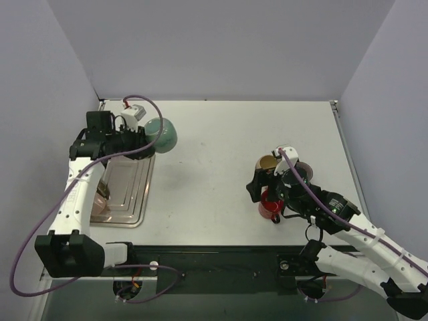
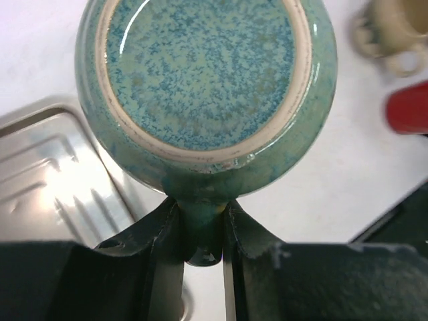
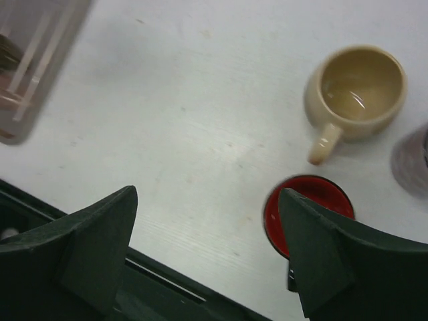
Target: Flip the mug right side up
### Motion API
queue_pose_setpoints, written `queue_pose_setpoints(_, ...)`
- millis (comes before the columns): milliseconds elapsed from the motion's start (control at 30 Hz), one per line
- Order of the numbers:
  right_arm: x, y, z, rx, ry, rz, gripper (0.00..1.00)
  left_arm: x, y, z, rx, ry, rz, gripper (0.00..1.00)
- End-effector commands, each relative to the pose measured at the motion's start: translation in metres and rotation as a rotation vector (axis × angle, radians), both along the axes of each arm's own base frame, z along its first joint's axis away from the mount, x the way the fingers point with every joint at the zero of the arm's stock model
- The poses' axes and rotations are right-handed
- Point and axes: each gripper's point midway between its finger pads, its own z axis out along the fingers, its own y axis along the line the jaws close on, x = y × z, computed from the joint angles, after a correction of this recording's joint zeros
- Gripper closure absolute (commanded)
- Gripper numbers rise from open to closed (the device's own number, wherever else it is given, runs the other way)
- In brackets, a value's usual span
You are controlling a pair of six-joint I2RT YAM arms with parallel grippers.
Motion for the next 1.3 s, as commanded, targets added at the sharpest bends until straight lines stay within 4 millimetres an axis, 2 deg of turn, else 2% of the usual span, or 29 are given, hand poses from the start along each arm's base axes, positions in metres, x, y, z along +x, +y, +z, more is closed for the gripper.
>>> queue_pose_setpoints(0,0.003,0.057,0.079,0.364,-0.192,0.115,0.19,-0.032,-0.087,0.125,-0.267,-0.203,-0.249,1.00)
queue_pose_setpoints(33,0.001,0.068,0.099,0.452,-0.237,0.155,0.19,-0.042,-0.105,0.134,-0.313,-0.179,-0.276,1.00)
queue_pose_setpoints(67,-0.002,0.072,0.111,0.511,-0.255,0.168,0.19,-0.048,-0.115,0.153,-0.332,-0.215,-0.310,1.00)
queue_pose_setpoints(100,-0.003,0.078,0.127,0.578,-0.297,0.185,0.19,-0.061,-0.132,0.162,-0.371,-0.197,-0.356,1.00)
queue_pose_setpoints(133,-0.007,0.081,0.139,0.627,-0.319,0.201,0.19,-0.066,-0.140,0.177,-0.392,-0.223,-0.382,1.00)
queue_pose_setpoints(167,-0.010,0.086,0.151,0.684,-0.351,0.216,0.19,-0.079,-0.155,0.183,-0.421,-0.205,-0.423,1.00)
queue_pose_setpoints(233,-0.017,0.094,0.174,0.796,-0.398,0.254,0.20,-0.091,-0.170,0.194,-0.471,-0.199,-0.470,1.00)
queue_pose_setpoints(267,-0.019,0.098,0.177,0.825,-0.394,0.268,0.20,-0.091,-0.173,0.198,-0.487,-0.213,-0.483,1.00)
queue_pose_setpoints(400,-0.026,0.112,0.202,0.943,-0.442,0.313,0.21,-0.101,-0.186,0.201,-0.544,-0.177,-0.537,1.00)
queue_pose_setpoints(567,-0.015,0.122,0.220,0.992,-0.488,0.290,0.23,-0.122,-0.198,0.204,-0.603,-0.156,-0.623,1.00)
queue_pose_setpoints(600,-0.014,0.121,0.231,1.015,-0.515,0.287,0.25,-0.124,-0.199,0.201,-0.600,-0.150,-0.626,1.00)
queue_pose_setpoints(633,-0.009,0.127,0.229,1.009,-0.510,0.278,0.25,-0.128,-0.201,0.199,-0.602,-0.143,-0.642,1.00)
queue_pose_setpoints(667,-0.007,0.125,0.239,1.028,-0.526,0.262,0.28,-0.131,-0.204,0.197,-0.606,-0.143,-0.659,1.00)
queue_pose_setpoints(700,-0.002,0.132,0.237,1.024,-0.518,0.261,0.30,-0.133,-0.206,0.196,-0.617,-0.131,-0.673,1.00)
queue_pose_setpoints(733,-0.001,0.132,0.246,1.048,-0.541,0.262,0.30,-0.136,-0.208,0.196,-0.623,-0.121,-0.685,1.00)
queue_pose_setpoints(767,0.002,0.136,0.245,1.045,-0.544,0.261,0.34,-0.139,-0.210,0.193,-0.625,-0.113,-0.701,1.00)
queue_pose_setpoints(800,0.003,0.135,0.253,1.066,-0.563,0.257,0.36,-0.143,-0.212,0.190,-0.628,-0.101,-0.723,1.00)
queue_pose_setpoints(867,0.009,0.135,0.255,1.048,-0.586,0.238,0.48,-0.149,-0.214,0.183,-0.641,-0.073,-0.750,1.00)
queue_pose_setpoints(933,0.015,0.135,0.255,1.012,-0.603,0.220,0.72,-0.153,-0.214,0.175,-0.646,-0.054,-0.772,1.00)
queue_pose_setpoints(967,0.017,0.134,0.253,0.988,-0.606,0.216,0.93,-0.154,-0.215,0.170,-0.639,-0.045,-0.779,1.00)
queue_pose_setpoints(1000,0.022,0.133,0.247,0.943,-0.594,0.199,1.00,-0.154,-0.214,0.166,-0.618,-0.066,-0.797,1.00)
queue_pose_setpoints(1033,0.024,0.130,0.245,0.923,-0.591,0.184,1.00,-0.154,-0.212,0.161,-0.598,-0.053,-0.791,0.95)
queue_pose_setpoints(1067,0.031,0.123,0.234,0.865,-0.567,0.140,1.00,-0.147,-0.211,0.155,-0.550,-0.095,-0.784,0.63)
queue_pose_setpoints(1100,0.035,0.118,0.228,0.835,-0.555,0.110,1.00,-0.146,-0.208,0.149,-0.517,-0.080,-0.770,0.44)
queue_pose_setpoints(1133,0.040,0.111,0.215,0.758,-0.529,0.084,1.00,-0.135,-0.205,0.142,-0.450,-0.136,-0.742,0.15)
queue_pose_setpoints(1167,0.045,0.103,0.210,0.720,-0.524,0.046,1.00,-0.129,-0.201,0.135,-0.413,-0.131,-0.707,0.15)
queue_pose_setpoints(1267,0.055,0.066,0.179,0.503,-0.467,-0.050,1.00,-0.089,-0.184,0.116,-0.235,-0.219,-0.561,0.14)
